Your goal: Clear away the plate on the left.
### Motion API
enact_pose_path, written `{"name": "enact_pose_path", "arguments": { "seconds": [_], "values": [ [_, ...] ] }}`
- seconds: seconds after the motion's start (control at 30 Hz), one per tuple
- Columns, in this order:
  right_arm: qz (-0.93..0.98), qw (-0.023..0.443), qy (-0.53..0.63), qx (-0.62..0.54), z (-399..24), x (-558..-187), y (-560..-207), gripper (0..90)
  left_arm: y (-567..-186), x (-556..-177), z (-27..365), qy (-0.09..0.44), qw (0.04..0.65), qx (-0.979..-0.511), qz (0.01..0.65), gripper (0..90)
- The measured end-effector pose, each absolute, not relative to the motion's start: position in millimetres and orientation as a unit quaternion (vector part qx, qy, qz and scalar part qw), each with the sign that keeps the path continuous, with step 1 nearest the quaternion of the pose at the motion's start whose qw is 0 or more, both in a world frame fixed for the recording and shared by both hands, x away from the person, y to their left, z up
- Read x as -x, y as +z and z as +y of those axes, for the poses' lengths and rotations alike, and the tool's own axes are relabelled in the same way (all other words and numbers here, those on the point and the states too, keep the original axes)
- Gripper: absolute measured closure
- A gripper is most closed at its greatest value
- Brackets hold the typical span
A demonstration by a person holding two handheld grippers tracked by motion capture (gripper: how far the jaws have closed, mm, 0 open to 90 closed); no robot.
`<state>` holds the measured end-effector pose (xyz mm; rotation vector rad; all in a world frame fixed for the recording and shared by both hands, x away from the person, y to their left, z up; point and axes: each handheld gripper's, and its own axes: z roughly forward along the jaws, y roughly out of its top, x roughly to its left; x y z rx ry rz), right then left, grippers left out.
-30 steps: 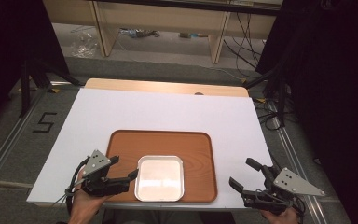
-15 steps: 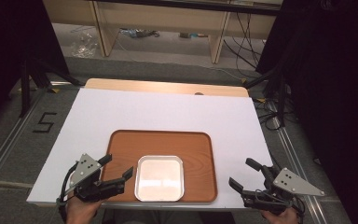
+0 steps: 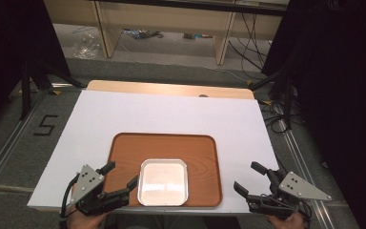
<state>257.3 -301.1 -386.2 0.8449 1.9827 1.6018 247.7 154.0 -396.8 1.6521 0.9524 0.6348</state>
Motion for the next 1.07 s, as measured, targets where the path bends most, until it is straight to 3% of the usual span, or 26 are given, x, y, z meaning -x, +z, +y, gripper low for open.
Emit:
{"name": "enact_pose_path", "arguments": {
  "seconds": [1.07],
  "values": [
    [0.719, 0.22, 0.583, -0.309, -300.3, -256.0, -385.8, 15.3, -399.9, -249.9, 147.8, 0.261, 0.53, -0.707, 0.389, 16.6]
  ]
}}
